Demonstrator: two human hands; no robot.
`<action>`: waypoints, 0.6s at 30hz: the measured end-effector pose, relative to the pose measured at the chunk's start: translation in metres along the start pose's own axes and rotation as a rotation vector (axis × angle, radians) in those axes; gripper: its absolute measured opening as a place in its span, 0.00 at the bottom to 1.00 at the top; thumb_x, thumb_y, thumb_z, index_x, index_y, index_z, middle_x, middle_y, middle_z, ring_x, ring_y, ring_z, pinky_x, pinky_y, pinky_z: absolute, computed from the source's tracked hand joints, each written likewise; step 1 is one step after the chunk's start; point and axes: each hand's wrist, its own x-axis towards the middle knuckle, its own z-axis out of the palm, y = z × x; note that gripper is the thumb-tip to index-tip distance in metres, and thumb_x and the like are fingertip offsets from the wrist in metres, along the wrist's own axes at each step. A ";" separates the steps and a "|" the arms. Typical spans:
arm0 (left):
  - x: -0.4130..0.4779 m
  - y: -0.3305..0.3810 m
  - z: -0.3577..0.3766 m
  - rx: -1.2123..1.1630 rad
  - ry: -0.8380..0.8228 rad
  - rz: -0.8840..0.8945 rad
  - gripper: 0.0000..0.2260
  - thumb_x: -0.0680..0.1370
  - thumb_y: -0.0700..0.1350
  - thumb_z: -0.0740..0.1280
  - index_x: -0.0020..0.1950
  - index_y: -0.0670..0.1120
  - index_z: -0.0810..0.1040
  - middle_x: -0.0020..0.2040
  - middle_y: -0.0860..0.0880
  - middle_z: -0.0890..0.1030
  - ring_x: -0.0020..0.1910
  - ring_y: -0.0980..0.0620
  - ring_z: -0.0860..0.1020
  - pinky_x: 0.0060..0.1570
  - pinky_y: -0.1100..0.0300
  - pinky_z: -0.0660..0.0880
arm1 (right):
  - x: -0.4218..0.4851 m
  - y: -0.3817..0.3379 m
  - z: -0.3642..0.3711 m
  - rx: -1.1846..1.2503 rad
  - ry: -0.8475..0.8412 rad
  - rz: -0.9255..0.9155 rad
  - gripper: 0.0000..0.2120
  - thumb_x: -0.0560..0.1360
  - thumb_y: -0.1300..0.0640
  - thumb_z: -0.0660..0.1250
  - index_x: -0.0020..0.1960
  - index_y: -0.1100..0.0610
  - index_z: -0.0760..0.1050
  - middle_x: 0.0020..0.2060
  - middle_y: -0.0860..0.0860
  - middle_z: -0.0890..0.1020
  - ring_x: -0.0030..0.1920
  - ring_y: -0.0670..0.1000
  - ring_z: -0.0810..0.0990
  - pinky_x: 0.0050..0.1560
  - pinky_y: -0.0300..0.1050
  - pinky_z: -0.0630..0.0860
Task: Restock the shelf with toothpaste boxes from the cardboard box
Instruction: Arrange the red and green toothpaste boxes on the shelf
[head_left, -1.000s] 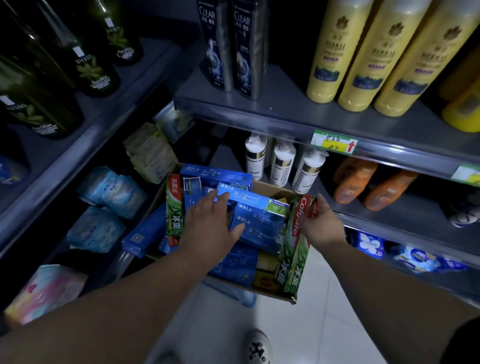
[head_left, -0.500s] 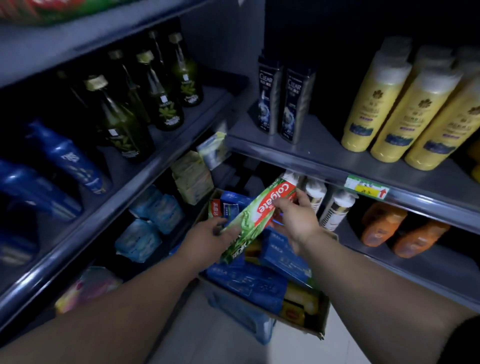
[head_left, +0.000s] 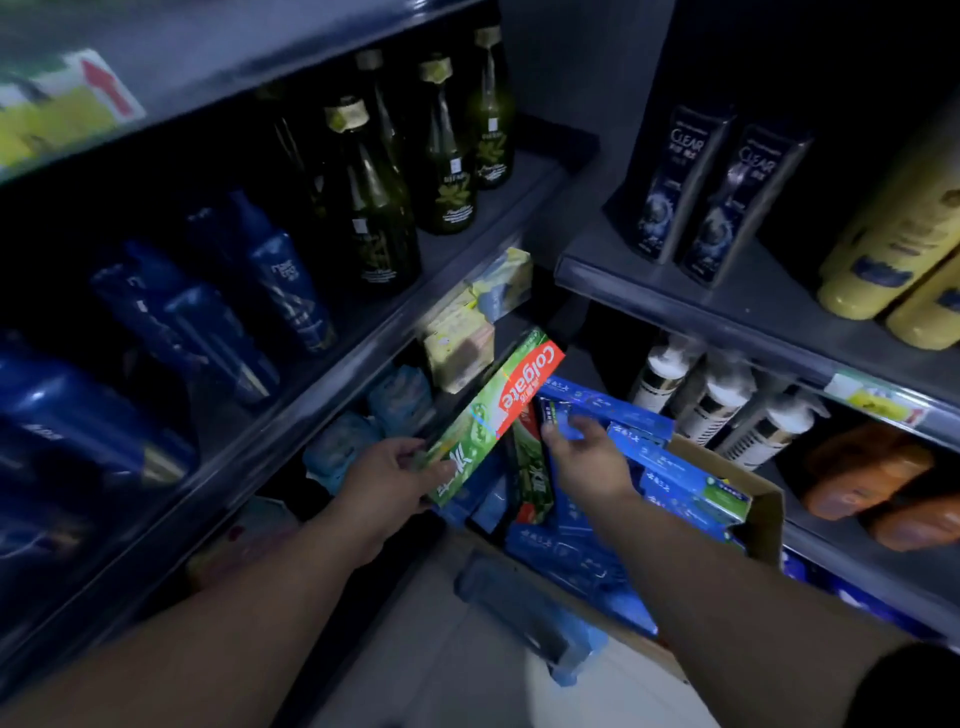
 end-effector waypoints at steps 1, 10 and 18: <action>0.004 -0.002 -0.006 0.031 0.024 0.030 0.19 0.73 0.40 0.73 0.61 0.43 0.73 0.50 0.48 0.78 0.44 0.51 0.78 0.37 0.63 0.76 | 0.000 0.003 0.006 -0.143 -0.010 -0.011 0.28 0.78 0.45 0.65 0.74 0.54 0.64 0.57 0.55 0.79 0.54 0.56 0.79 0.52 0.46 0.75; 0.031 -0.017 -0.041 0.161 0.047 0.152 0.24 0.71 0.49 0.75 0.65 0.44 0.74 0.57 0.49 0.77 0.56 0.51 0.77 0.60 0.48 0.76 | 0.003 0.015 0.048 -0.515 -0.011 0.045 0.34 0.73 0.51 0.72 0.75 0.52 0.63 0.66 0.58 0.71 0.54 0.59 0.79 0.48 0.48 0.79; 0.048 -0.031 -0.058 0.116 -0.003 0.126 0.32 0.64 0.58 0.75 0.64 0.46 0.75 0.57 0.48 0.80 0.54 0.49 0.80 0.57 0.46 0.77 | 0.010 0.012 0.070 -0.558 0.085 0.118 0.24 0.75 0.57 0.67 0.69 0.56 0.66 0.53 0.59 0.80 0.47 0.59 0.80 0.41 0.47 0.78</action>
